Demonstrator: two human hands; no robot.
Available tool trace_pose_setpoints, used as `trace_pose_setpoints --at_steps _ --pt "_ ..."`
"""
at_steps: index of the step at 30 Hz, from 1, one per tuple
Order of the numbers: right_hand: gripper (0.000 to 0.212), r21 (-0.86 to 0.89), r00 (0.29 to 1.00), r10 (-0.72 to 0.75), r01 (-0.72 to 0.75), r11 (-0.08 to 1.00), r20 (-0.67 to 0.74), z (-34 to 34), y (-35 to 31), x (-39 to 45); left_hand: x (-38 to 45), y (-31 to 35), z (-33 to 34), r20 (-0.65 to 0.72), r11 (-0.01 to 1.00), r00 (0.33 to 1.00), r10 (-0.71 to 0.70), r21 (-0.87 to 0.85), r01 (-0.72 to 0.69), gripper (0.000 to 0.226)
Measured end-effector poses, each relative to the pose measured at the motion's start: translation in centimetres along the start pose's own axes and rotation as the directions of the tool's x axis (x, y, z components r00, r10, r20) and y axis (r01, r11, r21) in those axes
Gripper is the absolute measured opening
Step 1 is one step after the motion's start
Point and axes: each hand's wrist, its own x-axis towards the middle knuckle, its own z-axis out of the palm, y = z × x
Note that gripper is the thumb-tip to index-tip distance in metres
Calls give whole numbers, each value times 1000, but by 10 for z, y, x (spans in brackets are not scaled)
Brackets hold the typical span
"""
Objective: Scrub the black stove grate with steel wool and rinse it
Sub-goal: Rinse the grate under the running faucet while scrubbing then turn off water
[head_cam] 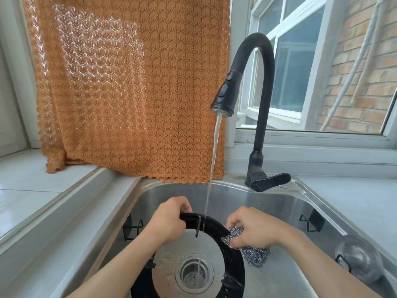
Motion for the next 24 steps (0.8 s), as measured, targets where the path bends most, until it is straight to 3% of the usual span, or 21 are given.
trace_pose_setpoints --at_steps 14,22,24 --pt "21 159 992 -70 87 983 -108 -20 0 -10 4 0 2 -94 999 995 36 -23 -38 11" --pt "13 315 989 -49 91 945 -140 -15 -9 -6 -13 16 0 -207 999 978 12 -39 -21 8" --pt "13 374 990 -14 66 925 -138 -16 -11 -7 -23 26 2 -163 996 986 16 -84 -30 4"
